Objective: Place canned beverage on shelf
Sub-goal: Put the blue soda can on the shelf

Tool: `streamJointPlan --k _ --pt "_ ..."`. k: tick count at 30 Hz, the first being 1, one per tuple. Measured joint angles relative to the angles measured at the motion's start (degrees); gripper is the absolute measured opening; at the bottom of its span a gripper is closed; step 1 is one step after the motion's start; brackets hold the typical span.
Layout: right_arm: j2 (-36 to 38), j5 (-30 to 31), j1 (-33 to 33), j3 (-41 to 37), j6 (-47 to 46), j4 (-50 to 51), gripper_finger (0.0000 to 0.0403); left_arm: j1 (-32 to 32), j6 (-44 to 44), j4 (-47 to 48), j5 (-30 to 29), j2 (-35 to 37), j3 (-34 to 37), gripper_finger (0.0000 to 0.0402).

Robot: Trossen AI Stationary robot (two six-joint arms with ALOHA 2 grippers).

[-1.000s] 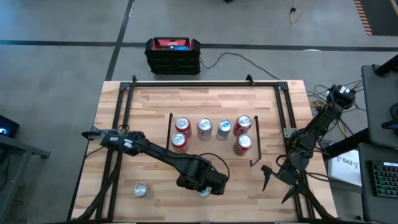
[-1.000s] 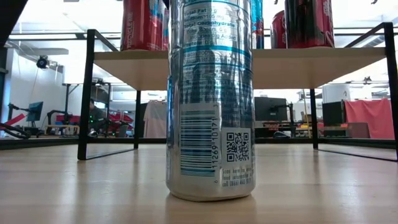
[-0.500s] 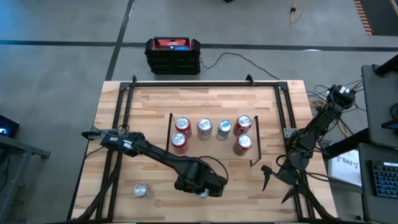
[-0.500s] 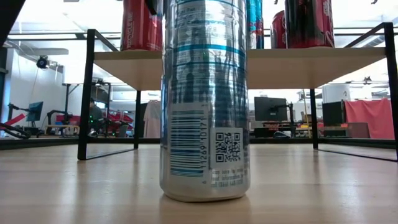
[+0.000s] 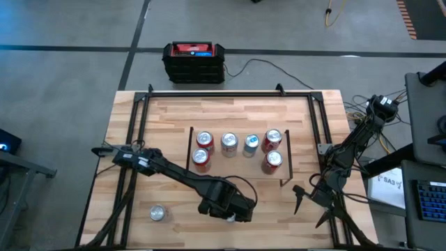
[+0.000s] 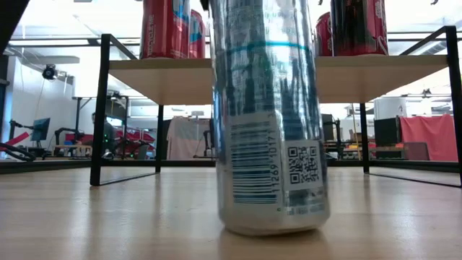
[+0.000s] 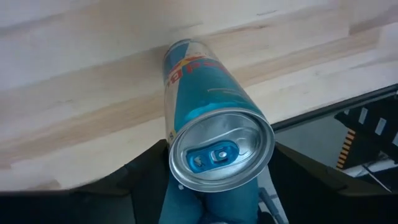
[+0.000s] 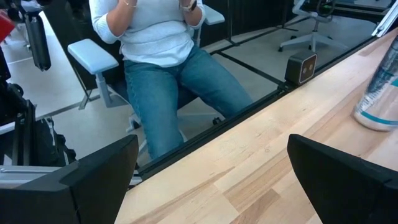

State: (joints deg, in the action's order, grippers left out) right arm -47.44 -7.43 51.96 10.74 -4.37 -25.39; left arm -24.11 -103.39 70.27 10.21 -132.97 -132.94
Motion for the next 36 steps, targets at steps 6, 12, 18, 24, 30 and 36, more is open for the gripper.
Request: streamJointPlan --k 6,12,18,24,30,36 --pt "0.0 0.0 0.0 0.0 -0.1 0.0 0.0400 0.1 0.8 0.4 0.0 0.0 0.0 0.0232" --pt "0.0 0.0 0.0 0.0 -0.1 0.0 0.0400 0.5 -19.7 3.7 -2.2 0.2 -0.1 0.0231" --pt "0.0 0.0 0.0 0.0 0.0 0.0 0.0400 0.7 -33.4 2.8 -2.0 0.2 -0.2 0.0232" --pt "0.0 0.0 0.0 0.0 0.0 0.0 0.0400 0.7 -43.6 2.7 -1.9 0.2 -0.3 0.0233" --pt "0.0 0.0 0.0 0.0 0.0 0.0 0.0400 0.7 -55.4 2.9 -1.8 0.2 -0.4 0.0233" --pt "0.0 0.0 0.0 0.0 -0.1 0.0 0.0400 0.5 -62.3 3.0 -1.7 0.1 -0.4 0.0233"
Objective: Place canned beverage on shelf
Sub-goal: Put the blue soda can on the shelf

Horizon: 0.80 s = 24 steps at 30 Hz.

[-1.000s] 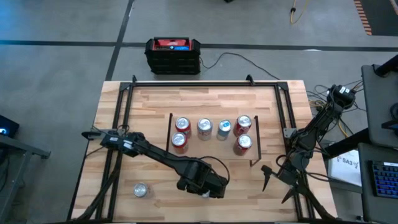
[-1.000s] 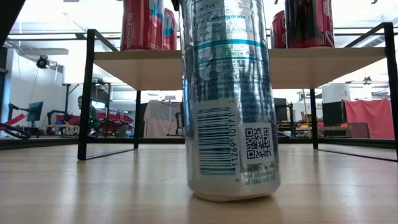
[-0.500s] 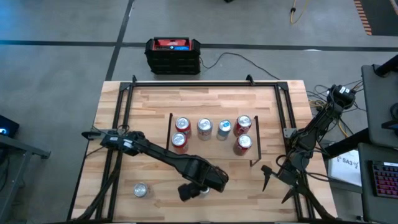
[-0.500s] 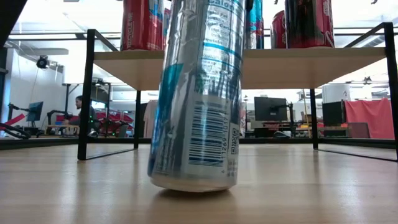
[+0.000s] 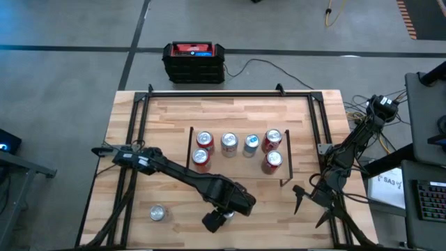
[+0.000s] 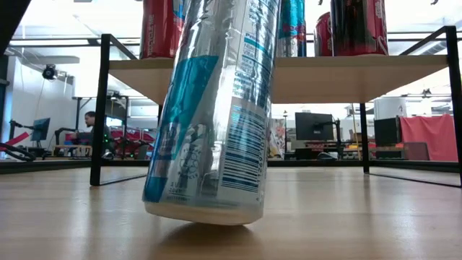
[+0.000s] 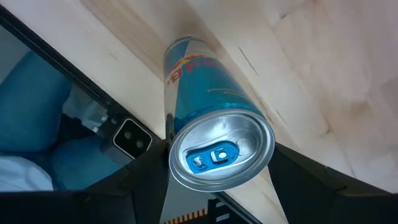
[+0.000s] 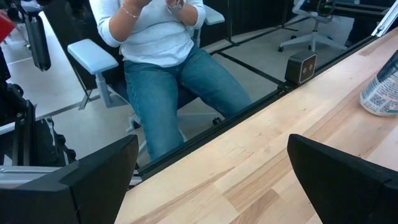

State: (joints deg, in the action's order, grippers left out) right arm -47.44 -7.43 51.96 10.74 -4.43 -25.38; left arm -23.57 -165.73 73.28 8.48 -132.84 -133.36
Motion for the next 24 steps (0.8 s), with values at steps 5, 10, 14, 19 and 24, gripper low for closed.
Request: streamJointPlan --k 5,10,14,19,24 --pt "0.0 0.0 0.0 0.0 0.0 0.0 0.0400 0.0 -0.5 -0.2 -1.9 0.0 0.0 0.0233" --pt "0.0 0.0 0.0 0.0 0.0 0.0 0.0400 -0.1 -0.7 -0.1 -7.7 0.4 0.0 0.0233" --pt "0.0 0.0 0.0 0.0 0.0 0.0 0.0400 -0.3 -5.1 0.3 -9.6 0.8 0.0 0.0230" --pt "0.0 0.0 0.0 0.0 0.0 0.0 0.0400 -0.7 -12.3 1.3 -9.4 0.9 0.0 0.0232" --pt "0.0 0.0 0.0 0.0 0.0 0.0 0.0400 -0.6 -14.0 1.9 -9.6 0.9 0.0 0.0232"
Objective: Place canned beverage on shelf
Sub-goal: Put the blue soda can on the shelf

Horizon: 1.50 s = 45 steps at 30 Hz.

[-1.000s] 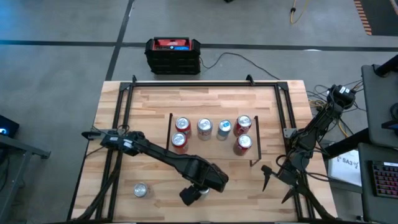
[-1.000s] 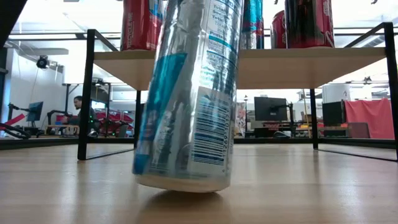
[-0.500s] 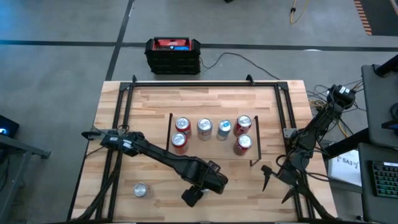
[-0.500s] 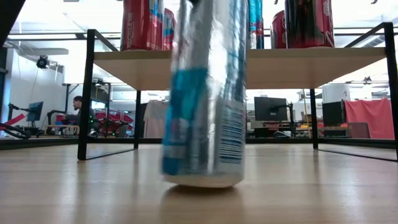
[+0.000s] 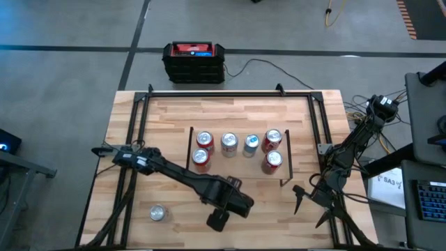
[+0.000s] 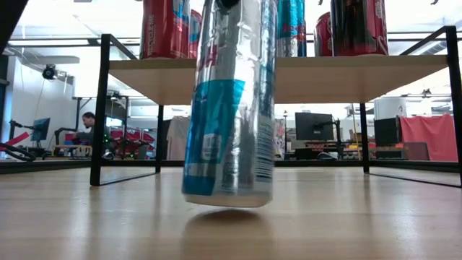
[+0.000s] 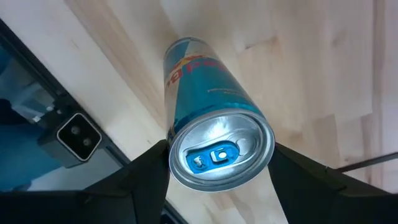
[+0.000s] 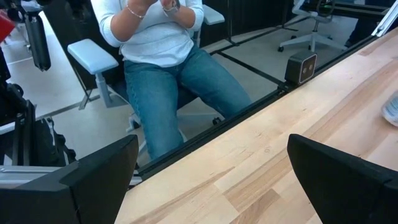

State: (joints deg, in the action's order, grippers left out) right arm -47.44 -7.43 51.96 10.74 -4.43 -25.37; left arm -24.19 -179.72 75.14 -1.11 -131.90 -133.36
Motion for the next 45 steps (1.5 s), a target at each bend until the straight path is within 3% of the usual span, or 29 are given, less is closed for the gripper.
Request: streamJointPlan --k 13,27,32,37,45 --pt "0.0 0.0 0.0 0.0 0.1 0.0 0.0400 0.4 -0.4 1.0 -3.9 0.1 -0.1 0.0233" --pt "0.0 0.0 0.0 0.0 0.1 0.0 0.0400 0.4 3.1 0.8 0.4 -0.2 0.0 0.0234" --pt "0.0 0.0 0.0 0.0 0.1 0.0 0.0400 0.5 5.0 0.4 -2.2 -0.9 0.0 0.0234" --pt "0.0 0.0 0.0 0.0 0.1 0.0 0.0400 0.4 13.4 0.3 -7.3 -1.4 -0.1 0.0234" --pt "0.0 0.0 0.0 0.0 0.0 0.0 0.0400 0.2 13.9 0.0 -7.6 -1.5 -0.1 0.0243"
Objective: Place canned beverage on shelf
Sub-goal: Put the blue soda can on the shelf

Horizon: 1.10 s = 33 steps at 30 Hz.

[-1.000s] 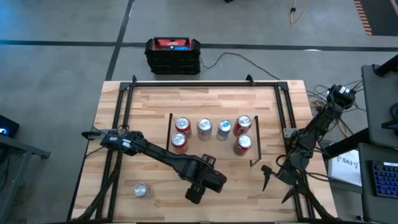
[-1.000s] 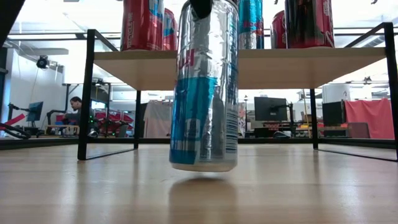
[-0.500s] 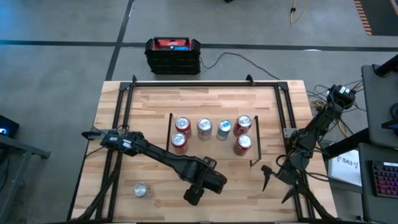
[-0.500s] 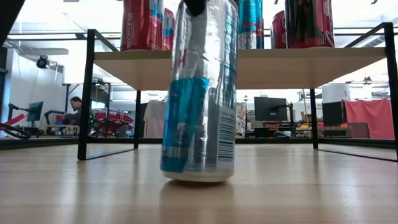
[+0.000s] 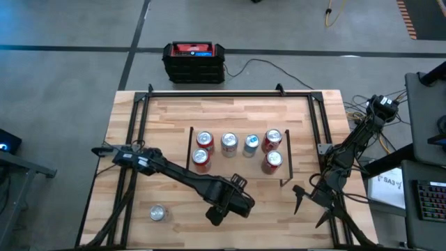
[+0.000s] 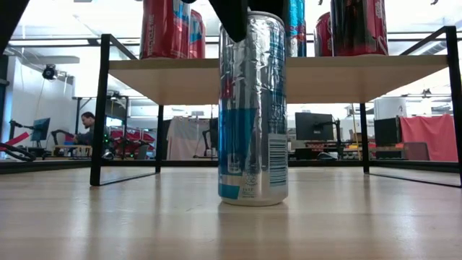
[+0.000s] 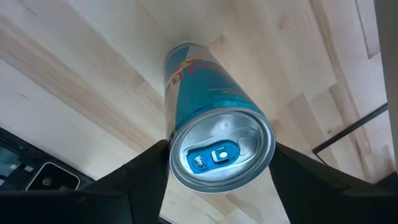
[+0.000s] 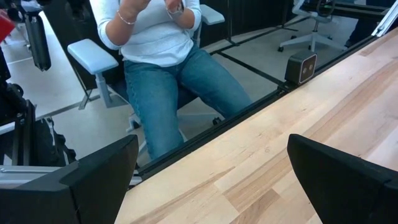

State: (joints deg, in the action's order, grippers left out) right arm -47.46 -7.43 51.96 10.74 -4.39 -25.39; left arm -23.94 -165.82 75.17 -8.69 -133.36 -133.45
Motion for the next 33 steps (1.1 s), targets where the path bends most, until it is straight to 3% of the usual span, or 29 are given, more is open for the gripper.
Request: streamJointPlan --k 12,19,33 --pt "0.0 0.0 0.0 0.0 0.0 0.0 0.0400 0.0 -0.4 0.2 0.2 -0.4 0.2 0.0342" --pt "0.0 0.0 0.0 0.0 0.0 0.0 0.0400 -0.1 -13.1 -2.4 0.9 -0.4 0.1 0.0389" --pt "0.0 0.0 0.0 0.0 0.0 0.0 0.0400 0.0 -13.4 -3.1 1.9 -0.3 0.0 0.0394"
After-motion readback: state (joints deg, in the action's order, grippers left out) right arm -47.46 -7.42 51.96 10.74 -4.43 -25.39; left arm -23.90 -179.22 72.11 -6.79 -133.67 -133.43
